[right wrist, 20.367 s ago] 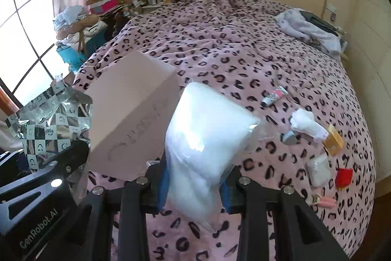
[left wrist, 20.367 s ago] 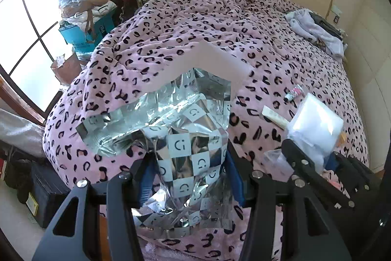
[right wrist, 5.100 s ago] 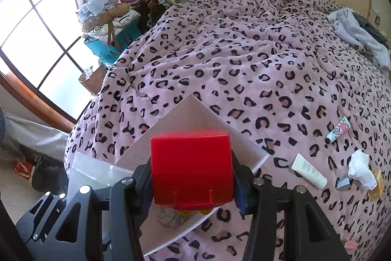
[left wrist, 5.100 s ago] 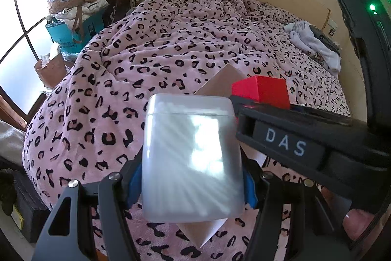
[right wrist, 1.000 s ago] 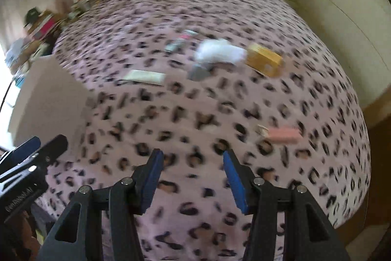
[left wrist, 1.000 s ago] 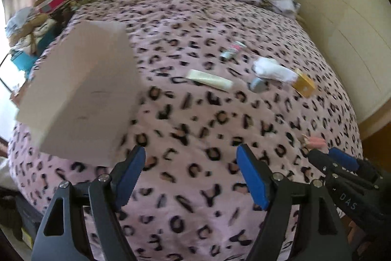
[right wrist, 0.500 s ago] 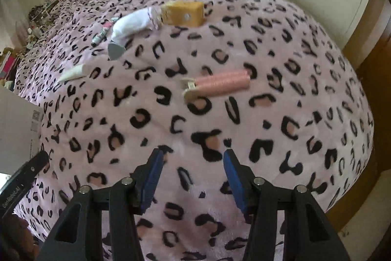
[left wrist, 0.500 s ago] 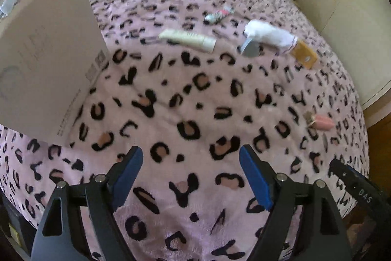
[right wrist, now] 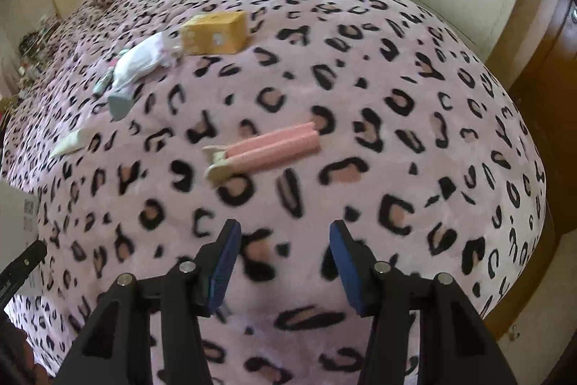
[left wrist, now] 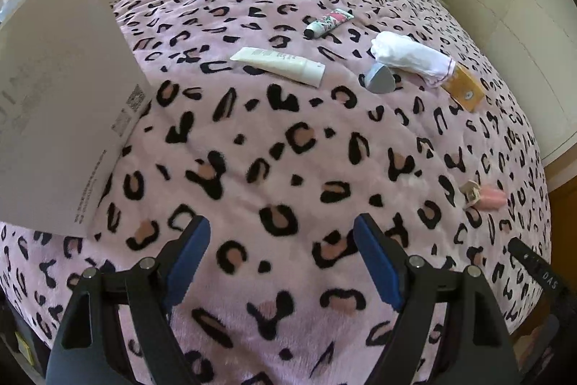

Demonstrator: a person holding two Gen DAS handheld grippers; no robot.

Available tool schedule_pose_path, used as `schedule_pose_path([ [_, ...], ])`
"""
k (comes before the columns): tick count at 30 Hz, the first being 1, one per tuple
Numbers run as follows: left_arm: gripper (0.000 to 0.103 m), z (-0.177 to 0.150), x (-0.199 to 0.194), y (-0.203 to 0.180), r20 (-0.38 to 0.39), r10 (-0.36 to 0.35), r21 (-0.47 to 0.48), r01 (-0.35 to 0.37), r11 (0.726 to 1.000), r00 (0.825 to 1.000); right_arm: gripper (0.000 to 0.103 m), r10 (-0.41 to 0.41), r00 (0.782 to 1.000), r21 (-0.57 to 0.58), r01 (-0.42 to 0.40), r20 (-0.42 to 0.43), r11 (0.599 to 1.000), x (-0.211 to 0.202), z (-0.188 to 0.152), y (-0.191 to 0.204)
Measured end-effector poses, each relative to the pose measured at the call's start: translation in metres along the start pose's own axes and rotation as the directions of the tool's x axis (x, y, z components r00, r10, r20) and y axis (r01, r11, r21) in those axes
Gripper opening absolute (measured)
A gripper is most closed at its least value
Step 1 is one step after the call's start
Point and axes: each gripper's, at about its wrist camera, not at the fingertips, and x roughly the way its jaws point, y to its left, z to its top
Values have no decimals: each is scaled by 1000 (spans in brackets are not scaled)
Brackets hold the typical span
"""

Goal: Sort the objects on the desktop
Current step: 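Raise both open tools out of the box and move toward the bed items, then close the left tool on the white tube while the right tool grips the pink hair roller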

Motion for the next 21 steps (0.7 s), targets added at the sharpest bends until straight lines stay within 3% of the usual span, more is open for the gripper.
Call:
schedule_pose_path([
  [4,83,11,8,1,-3,9,-5,-9,1000,1000,52,13,1000,41,-12,-11,999,9,14,-8],
  [8,83,21,12,4,8,17,-24,-17,1000,1000,52,38,997,164,-26,-71,986,28,30,-14],
  [13,83,29,17,2,9,12,-24,-11,1000,1000,52,80,987,407,-18,-137,913,61,46,-23],
  [19,84,43,27,-4,8,4,-9,-4,1000,1000,53,40,990,489,31,-135,872,78,56,-16],
  [21,84,51,30,-5,2,-2,-13,2,1000,1000,53,26,988,481,51,-151,875,75,56,-14],
])
